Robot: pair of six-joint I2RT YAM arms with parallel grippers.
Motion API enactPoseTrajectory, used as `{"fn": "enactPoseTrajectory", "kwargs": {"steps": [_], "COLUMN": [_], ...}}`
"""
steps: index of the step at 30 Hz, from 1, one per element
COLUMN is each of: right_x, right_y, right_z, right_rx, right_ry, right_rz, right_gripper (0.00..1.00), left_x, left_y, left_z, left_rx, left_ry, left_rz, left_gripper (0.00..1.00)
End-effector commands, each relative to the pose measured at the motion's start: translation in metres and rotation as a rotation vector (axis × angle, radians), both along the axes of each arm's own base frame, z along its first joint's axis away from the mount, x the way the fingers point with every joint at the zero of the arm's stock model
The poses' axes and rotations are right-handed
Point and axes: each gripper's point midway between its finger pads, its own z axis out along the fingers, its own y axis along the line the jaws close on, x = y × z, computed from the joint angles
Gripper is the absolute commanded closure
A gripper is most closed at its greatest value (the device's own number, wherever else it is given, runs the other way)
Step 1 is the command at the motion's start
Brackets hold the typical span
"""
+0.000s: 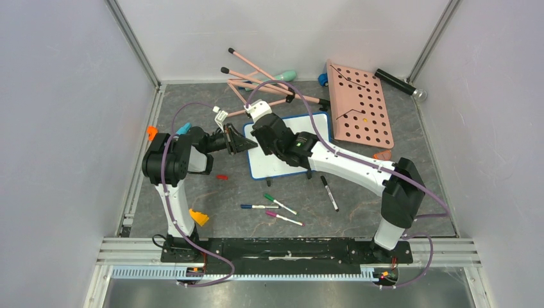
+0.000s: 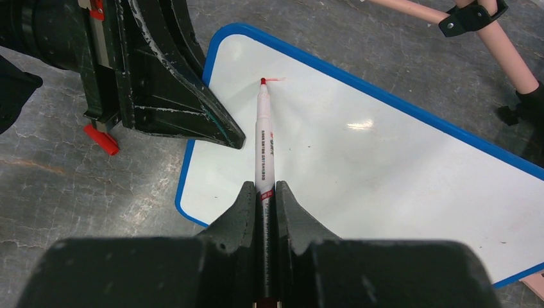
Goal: Write a sentence on the whiteboard
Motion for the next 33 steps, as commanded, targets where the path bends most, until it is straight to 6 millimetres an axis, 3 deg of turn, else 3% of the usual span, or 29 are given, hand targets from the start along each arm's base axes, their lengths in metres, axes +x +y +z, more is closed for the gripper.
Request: {"fn": "enactPoseTrajectory", "kwargs": {"steps": [1,17,33], "right_x": [0.002,-0.010,0.003], "right_y": [-0.002,-0.018,-0.029], "right_z": [0.002,-0.005,0.003], "right_rx": [0.004,-0.018,-0.024], "right_ry": [-0.006,0.016,-0.008], "right_rz": [0.008,0.002,-0.066], "right_gripper": [1.00,1.00,1.00], "left_x": [0.020,0.019,0.019], "left_y": [0.008,0.008,0.008], "left_z": [0.004,0.004,0.004], "left_rx": [0.009,0.010,0.010], "left_ry": [-0.141,-0.143,-0.146], "left_rz": [0.078,0.077,0.076], "left_gripper": [0.98,0.98,0.98]}}
